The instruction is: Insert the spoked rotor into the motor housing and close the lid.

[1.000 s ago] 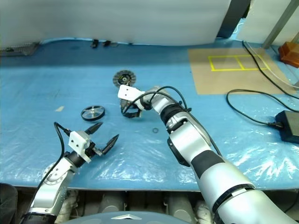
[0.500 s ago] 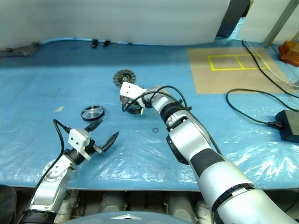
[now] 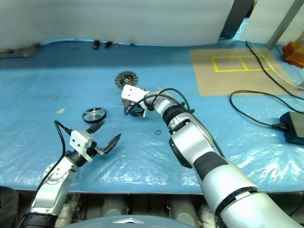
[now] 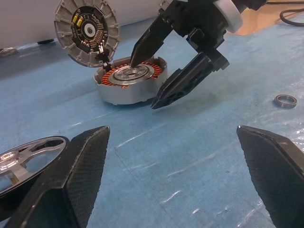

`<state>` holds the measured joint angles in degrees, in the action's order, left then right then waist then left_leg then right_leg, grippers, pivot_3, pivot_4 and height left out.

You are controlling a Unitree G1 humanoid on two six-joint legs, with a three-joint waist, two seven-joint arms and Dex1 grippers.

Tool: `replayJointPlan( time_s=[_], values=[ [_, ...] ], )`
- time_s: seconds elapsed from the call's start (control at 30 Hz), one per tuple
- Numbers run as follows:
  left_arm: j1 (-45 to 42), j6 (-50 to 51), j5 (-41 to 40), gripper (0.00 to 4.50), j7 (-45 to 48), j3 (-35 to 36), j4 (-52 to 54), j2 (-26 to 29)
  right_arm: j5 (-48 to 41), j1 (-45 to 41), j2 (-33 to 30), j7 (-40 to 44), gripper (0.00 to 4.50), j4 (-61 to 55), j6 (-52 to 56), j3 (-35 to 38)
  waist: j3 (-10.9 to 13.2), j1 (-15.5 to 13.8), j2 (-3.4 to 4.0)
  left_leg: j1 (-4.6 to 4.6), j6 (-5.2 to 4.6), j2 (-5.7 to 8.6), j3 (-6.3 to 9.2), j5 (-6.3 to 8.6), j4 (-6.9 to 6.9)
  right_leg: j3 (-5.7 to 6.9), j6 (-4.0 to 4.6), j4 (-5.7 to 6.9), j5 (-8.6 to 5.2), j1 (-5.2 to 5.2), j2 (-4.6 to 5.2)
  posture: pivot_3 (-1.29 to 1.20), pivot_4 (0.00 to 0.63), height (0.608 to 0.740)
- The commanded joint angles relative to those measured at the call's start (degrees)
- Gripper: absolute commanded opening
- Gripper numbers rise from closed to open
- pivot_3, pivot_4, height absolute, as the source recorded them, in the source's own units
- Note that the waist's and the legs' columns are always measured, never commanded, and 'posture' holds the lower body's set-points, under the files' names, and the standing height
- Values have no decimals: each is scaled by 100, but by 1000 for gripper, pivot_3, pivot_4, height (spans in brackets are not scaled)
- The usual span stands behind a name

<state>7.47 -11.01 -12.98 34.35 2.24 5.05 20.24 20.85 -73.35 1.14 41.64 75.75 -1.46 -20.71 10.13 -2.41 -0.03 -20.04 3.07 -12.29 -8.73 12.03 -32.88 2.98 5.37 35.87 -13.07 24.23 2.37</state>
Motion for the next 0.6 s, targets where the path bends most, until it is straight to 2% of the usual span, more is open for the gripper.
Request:
replayJointPlan(
  time_s=[0.03,0.37,0.47,0.6],
  values=[
    [22,-43,-33,4500,29,58,77,57,68,87,45,123,4486,51,-26,-20,0,-1,0,0,0,0,0,0,0,0,0,0,0,0,0,0,150,740],
    [-31,-13,-14,4500,50,32,26,55,-9,126,65,531,4486,106,421,105,-3,-1,4,1,0,-1,0,0,-2,0,0,2,0,-2,0,0,150,740],
    [-81,-7,-3,4500,96,-9,-25,55,74,109,96,660,3946,157,613,76,-11,-2,18,5,-1,-1,0,1,-4,0,0,4,0,-6,0,0,150,740],
    [-148,16,5,4500,94,-24,-32,45,112,-39,235,730,2658,188,745,71,-14,-2,22,7,-1,-1,0,1,-4,0,0,1,0,-9,1,0,150,740]
  ],
)
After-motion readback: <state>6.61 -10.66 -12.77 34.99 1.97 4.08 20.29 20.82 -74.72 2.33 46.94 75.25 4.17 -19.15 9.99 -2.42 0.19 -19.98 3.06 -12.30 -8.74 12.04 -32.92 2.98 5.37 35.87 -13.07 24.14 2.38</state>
